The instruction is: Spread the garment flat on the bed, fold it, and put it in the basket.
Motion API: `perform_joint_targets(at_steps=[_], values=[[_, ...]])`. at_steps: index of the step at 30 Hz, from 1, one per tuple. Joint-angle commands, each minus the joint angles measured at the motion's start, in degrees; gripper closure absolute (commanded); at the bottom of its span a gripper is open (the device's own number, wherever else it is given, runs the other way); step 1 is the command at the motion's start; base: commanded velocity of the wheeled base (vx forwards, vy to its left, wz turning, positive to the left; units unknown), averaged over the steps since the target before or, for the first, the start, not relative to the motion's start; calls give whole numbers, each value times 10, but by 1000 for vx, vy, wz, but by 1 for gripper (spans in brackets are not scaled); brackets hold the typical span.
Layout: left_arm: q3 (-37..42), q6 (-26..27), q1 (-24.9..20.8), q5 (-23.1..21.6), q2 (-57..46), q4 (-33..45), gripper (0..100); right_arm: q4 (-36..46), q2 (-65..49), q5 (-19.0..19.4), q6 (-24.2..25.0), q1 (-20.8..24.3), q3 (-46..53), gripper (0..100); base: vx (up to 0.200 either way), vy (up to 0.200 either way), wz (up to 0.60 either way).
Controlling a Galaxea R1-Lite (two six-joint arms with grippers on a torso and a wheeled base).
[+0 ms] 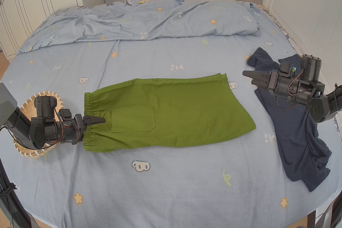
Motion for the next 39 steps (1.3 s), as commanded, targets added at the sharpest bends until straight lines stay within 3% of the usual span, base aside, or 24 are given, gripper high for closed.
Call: perform_joint_targets(at_steps=[1, 7, 8, 18, 22, 23, 24, 27, 30, 39], values=[[-14, -2, -16, -1, 18, 0, 0, -1, 2, 0, 0, 1, -1, 0, 0, 0, 0], [-30, -5, -24, 0, 32, 1, 0, -1, 2, 0, 0, 0, -1, 0, 0, 0, 0], [-31, -5, -24, 0, 32, 1, 100, -1, 3, 0, 0, 0, -2, 0, 0, 0, 0], [-32, -28, -16, 0, 13, 1, 100, 34, 59, -1, -18, -18, -45, 0, 0, 0, 0], [-29, -37, -12, -1, -11, 5, 100, 132, 90, -2, -62, -20, -94, 0, 0, 0, 0], [-27, -37, -4, -3, -19, 7, 100, 219, 97, -7, -89, -26, -134, 0, 0, 0, 0], [-27, -37, -4, -3, -19, 7, 100, 219, 97, -7, -89, -26, -134, 0, 0, 0, 0], [-26, -37, -3, -5, -25, 8, 100, 330, 110, -29, -146, -27, -198, 0, 0, 0, 0], [-24, -37, -3, -5, -26, 8, 100, 340, 137, -58, -158, -19, -221, 0, 0, 0, 0], [-22, -37, -3, -5, -26, 5, 100, 382, 170, -57, -162, 5, -261, 0, 0, 0, 0]])
